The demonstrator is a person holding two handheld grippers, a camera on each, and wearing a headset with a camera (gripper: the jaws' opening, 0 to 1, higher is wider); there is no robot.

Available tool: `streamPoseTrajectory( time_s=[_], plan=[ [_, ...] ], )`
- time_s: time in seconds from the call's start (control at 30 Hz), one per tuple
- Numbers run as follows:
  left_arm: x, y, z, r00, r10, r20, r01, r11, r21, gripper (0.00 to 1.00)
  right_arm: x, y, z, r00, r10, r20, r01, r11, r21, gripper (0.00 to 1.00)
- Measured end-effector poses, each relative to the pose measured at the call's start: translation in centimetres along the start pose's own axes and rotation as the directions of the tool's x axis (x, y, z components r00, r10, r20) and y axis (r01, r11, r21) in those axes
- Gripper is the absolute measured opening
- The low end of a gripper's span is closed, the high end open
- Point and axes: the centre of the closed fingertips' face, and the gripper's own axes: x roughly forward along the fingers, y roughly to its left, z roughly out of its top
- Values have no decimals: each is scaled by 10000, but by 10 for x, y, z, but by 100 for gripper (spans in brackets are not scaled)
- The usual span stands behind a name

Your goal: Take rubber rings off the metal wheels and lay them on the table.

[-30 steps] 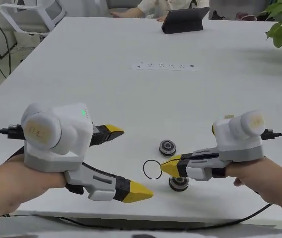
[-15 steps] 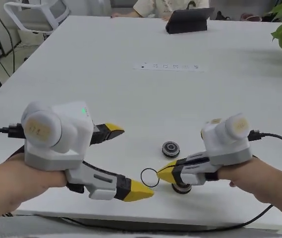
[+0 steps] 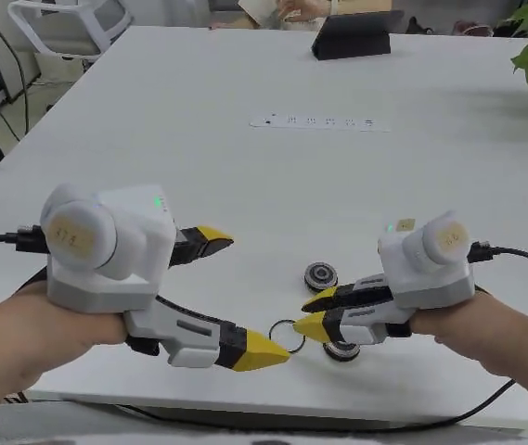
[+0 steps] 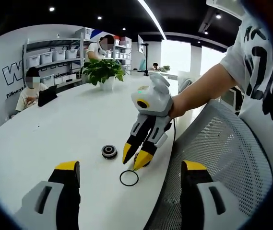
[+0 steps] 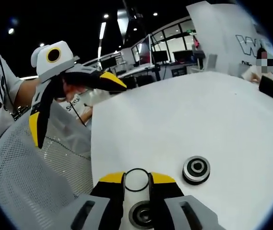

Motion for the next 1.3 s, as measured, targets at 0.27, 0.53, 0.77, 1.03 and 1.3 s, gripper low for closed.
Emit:
streamPoseTrajectory(
  time_s=[0.27, 0.53, 0.77, 1.03, 1.3],
  plan=[
    [3, -2, -1, 10000, -73, -59, 73, 10000, -1, 84, -10, -1, 0, 9994, -217, 276, 220, 9997, -131, 22],
    [8, 0, 3, 9999, -153, -66, 153, 9999, 11, 83, -25, -4, 1, 9963, -525, 674, 527, 9986, -3, 24],
    [14, -1, 6, 9996, -280, -69, 281, 9995, 108, 80, -36, -7, 1, 9918, -783, 1011, 764, 9968, 218, 25],
    [22, 3, 15, 9992, -398, 42, 398, 9991, 134, 78, -44, -7, 0, 9885, -945, 1182, 924, 9954, 236, 26],
    [30, 4, 18, 9990, -443, 14, 442, 9987, 240, 76, -54, -9, -2, 9838, -1123, 1399, 1096, 9936, 267, 27]
  ],
)
